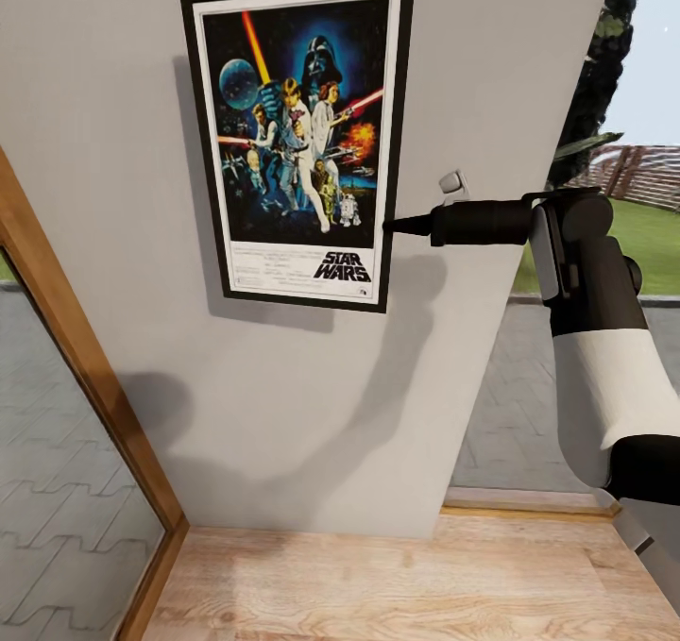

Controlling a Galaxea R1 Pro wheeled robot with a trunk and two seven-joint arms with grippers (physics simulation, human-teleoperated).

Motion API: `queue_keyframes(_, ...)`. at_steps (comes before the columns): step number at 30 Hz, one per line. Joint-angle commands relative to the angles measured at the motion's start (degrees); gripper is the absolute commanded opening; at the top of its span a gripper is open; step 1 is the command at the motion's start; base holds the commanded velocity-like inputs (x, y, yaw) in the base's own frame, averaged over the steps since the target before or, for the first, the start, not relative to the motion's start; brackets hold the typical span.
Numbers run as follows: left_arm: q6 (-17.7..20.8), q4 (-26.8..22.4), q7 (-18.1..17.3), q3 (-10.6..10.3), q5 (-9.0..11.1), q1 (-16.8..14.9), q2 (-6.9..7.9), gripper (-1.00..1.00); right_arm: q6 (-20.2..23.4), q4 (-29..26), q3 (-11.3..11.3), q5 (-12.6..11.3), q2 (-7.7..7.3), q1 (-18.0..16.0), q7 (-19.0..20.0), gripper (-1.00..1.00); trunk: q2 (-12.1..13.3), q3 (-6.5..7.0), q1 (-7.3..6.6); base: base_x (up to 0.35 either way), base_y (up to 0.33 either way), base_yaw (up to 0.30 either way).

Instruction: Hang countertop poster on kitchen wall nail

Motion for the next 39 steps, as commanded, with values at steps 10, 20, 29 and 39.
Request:
queue_keyframes(10, -0.34, 0.08, -0.16, 0.00, 0.06, -0.06, 0.01, 1.00, 0.54, -0.05, 0.06, -0.23, -0.07, -0.06, 0.15, -1.00, -0.13, -0.13, 0.04, 0.023, 0.065, 0.000)
queue_keyframes(20, -0.34, 0.08, -0.16, 0.00, 0.06, -0.06, 0.01, 1.00, 0.54, -0.06, -1.89, -0.24, 0.05, -0.06, 0.15, -1.00, -0.13, -0.13, 0.04, 0.039, 0.085, 0.000)
queue_keyframes(29, -0.35, 0.08, -0.16, 0.00, 0.05, -0.06, 0.01, 1.00, 0.54, -0.12, -2.24, -0.24, 0.16, -0.06, 0.15, -1.00, -0.13, -0.13, 0.04, 0.020, 0.035, 0.000)
queue_keyframes(39, -0.34, 0.08, -0.16, 0.00, 0.04, -0.06, 0.01, 1.00, 0.54, -0.06, -2.23, -0.24, 0.18, -0.06, 0.15, -1.00, -0.13, -0.13, 0.04, 0.001, 0.002, 0.000)
